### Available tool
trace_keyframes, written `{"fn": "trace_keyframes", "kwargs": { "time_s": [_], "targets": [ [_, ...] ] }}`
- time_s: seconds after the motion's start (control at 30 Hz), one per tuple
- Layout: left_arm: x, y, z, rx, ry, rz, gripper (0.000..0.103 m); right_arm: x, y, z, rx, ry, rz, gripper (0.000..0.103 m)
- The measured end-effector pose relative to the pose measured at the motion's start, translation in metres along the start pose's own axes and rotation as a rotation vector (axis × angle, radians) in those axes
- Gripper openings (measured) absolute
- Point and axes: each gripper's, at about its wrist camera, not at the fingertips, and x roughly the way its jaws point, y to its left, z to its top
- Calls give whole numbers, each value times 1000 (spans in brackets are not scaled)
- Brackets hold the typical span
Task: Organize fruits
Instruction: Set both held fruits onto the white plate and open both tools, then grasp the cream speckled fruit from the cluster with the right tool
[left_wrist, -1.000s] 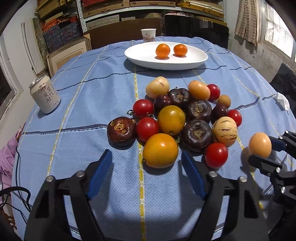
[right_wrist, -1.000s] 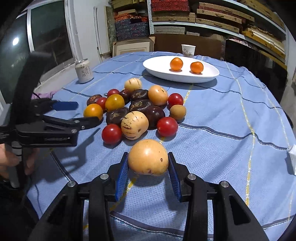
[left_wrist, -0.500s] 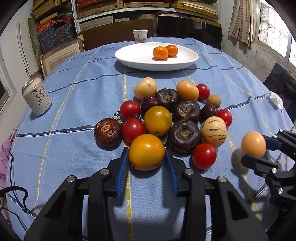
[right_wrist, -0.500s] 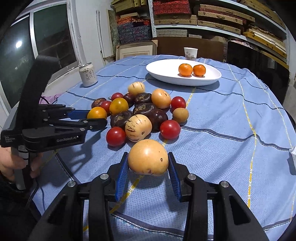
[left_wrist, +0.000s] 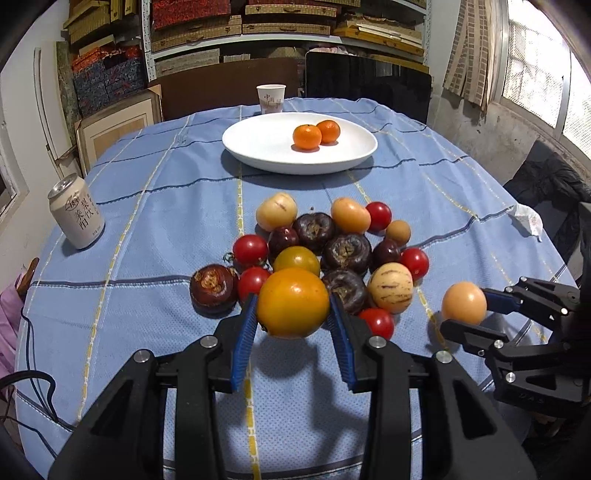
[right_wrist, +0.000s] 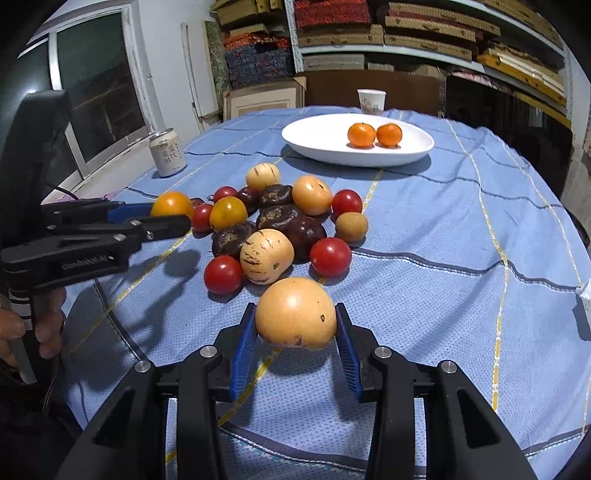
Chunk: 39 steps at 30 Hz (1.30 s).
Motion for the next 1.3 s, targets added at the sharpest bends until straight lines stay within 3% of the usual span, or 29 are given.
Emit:
{"fn": "trace_keyframes", "kwargs": {
  "time_s": [0.13,0.3,0.57,0.8,1.07,1.1,1.17,1.2,1.23,1.3],
  "targets": [
    [-4,9,24,-12,-21,-16,38,-15,-2,25,-41,-55,-36,42],
    [3,16,71,-8,-63,-8,38,-22,-24,83,-47,-125,-88,42],
    [59,27,147,-30,-64,18,38,28,-76,160,14,-135,-131,42],
    [124,32,179,-29,-4,43,38,80,-93,189,31,-106,-145,42],
    [169,39,191,-37,43,58,38,121,-100,205,21,-68,-151,42],
    [172,40,192,-38,51,59,40,125,-101,207,18,-59,-143,42],
    [175,42,193,-53,53,74,71,126,-100,210,11,-64,-144,47],
    [173,45,194,-70,37,84,79,125,-100,211,11,-73,-157,60],
    [168,47,194,-80,21,92,87,121,-100,212,13,-85,-162,62],
    [157,50,194,-90,1,101,88,112,-100,212,20,-95,-153,62]
  ]
}}
